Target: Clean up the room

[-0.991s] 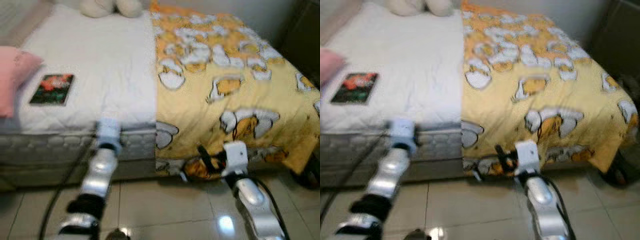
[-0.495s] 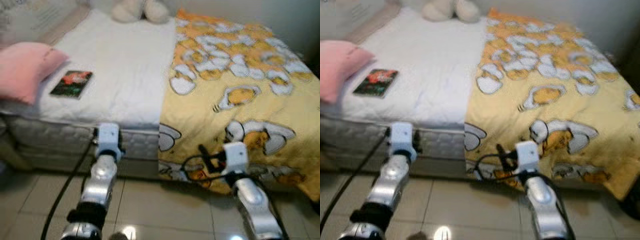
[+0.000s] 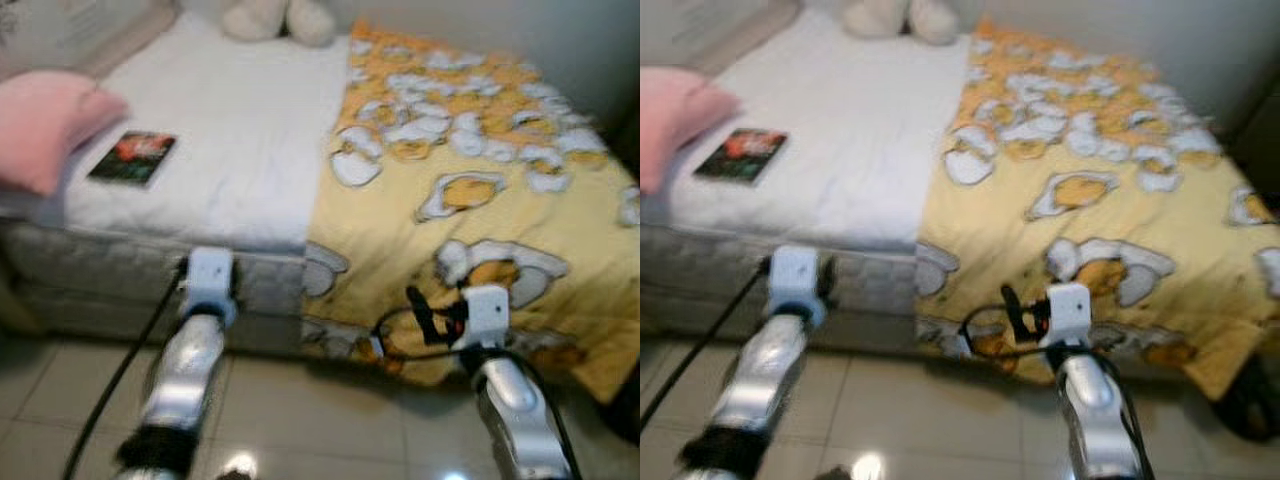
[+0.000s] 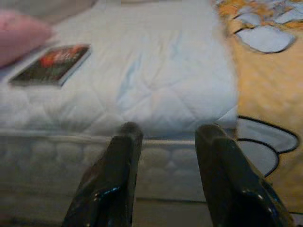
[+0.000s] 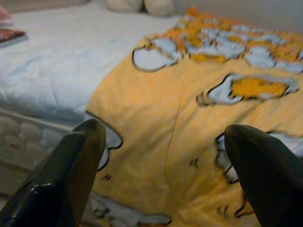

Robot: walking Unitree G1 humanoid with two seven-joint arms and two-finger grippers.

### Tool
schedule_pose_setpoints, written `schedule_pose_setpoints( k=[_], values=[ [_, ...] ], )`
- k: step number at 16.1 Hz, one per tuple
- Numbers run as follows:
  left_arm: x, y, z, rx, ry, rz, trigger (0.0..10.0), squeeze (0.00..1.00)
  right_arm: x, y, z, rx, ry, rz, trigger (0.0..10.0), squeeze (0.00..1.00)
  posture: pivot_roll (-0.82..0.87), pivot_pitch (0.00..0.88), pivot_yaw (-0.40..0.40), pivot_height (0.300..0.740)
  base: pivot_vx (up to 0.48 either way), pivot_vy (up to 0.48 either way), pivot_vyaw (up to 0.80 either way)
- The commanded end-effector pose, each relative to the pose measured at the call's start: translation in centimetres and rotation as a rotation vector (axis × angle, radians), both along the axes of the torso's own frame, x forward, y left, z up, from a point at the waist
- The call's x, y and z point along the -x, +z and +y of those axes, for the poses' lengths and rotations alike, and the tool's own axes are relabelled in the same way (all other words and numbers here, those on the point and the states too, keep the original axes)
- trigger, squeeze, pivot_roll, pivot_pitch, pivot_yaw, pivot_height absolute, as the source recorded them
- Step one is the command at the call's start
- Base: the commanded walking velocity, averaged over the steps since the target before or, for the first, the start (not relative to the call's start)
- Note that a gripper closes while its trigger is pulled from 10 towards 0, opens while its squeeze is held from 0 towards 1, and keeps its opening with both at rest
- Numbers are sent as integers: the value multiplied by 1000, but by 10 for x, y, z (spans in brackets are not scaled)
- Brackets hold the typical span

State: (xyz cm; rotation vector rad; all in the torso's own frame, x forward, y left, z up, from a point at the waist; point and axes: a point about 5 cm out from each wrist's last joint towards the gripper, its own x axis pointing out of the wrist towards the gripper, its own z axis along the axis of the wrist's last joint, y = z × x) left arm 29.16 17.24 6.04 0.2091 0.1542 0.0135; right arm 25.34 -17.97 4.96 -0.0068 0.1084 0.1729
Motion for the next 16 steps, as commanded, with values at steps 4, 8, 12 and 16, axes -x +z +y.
schedule_pose_setpoints(
  k=[4, 8, 12, 16],
  values=[
    [25, 8, -33, 89, -433, -37, 10000, 0, 25, -7, 13, -12, 222, 49, 10000, 27, 35, 0, -51, 740, 317, -252, 0],
    [15, 6, -25, 85, -256, -17, 10000, 0, 23, -16, 20, -90, 234, 104, 10000, 67, 40, 0, -49, 740, 63, -110, 0],
    [20, -2, -25, 38, -189, 36, 10000, 0, 16, -15, 18, -126, 175, 103, 10000, 78, 46, 0, -50, 740, 0, -428, 0],
    [16, -2, -15, 7, -184, 28, 10000, 0, 13, -14, 16, -84, 150, 83, 10000, 75, 51, 0, -48, 740, 0, -106, 0]
  ],
)
